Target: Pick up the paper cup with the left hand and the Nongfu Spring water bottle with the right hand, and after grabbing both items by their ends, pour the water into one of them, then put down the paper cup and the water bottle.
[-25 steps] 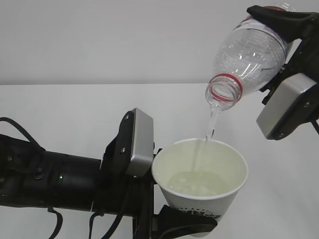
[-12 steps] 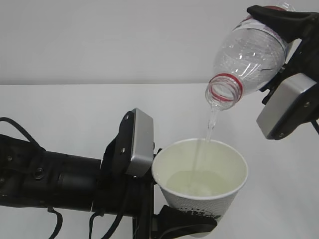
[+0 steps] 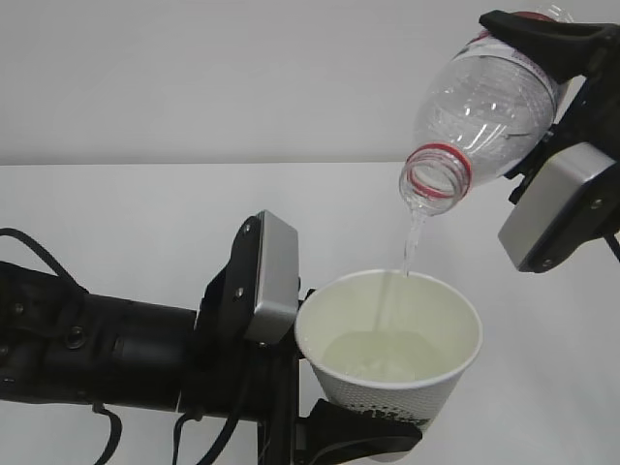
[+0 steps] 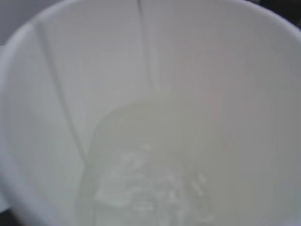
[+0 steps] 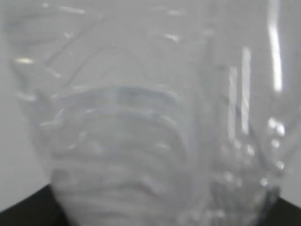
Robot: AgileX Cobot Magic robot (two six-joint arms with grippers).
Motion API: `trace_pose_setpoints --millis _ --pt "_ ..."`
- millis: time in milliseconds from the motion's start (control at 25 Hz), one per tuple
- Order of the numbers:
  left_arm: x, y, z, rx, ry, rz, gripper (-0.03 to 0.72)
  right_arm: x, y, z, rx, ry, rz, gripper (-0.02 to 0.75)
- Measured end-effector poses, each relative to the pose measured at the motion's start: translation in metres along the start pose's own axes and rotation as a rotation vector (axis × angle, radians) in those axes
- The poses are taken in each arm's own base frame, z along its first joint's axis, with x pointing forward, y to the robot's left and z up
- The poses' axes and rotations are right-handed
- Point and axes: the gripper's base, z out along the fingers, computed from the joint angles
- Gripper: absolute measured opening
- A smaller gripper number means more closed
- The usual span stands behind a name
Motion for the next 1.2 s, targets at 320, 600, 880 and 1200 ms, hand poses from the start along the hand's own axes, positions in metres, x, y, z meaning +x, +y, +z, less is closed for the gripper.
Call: trace_pose_setpoints --millis 320,600,880,1200 --pt "0.0 0.0 0.0 0.0 0.0 0.0 0.496 0.0 0.0 0.0 0.0 0.0 0.0 0.458" --pt "0.0 0.0 0.0 0.0 0.0 0.0 0.496 0.0 -0.0001 0.0 0.001 0.0 0.0 0.458" --pt "0.0 0.0 0.0 0.0 0.0 0.0 0.496 0.0 -0.0001 0.0 0.001 0.0 0.0 0.458" --pt "0.0 0.0 0.0 0.0 0.0 0.0 0.496 -0.0001 -0.0002 0.0 0.002 -0.001 0.0 0.458"
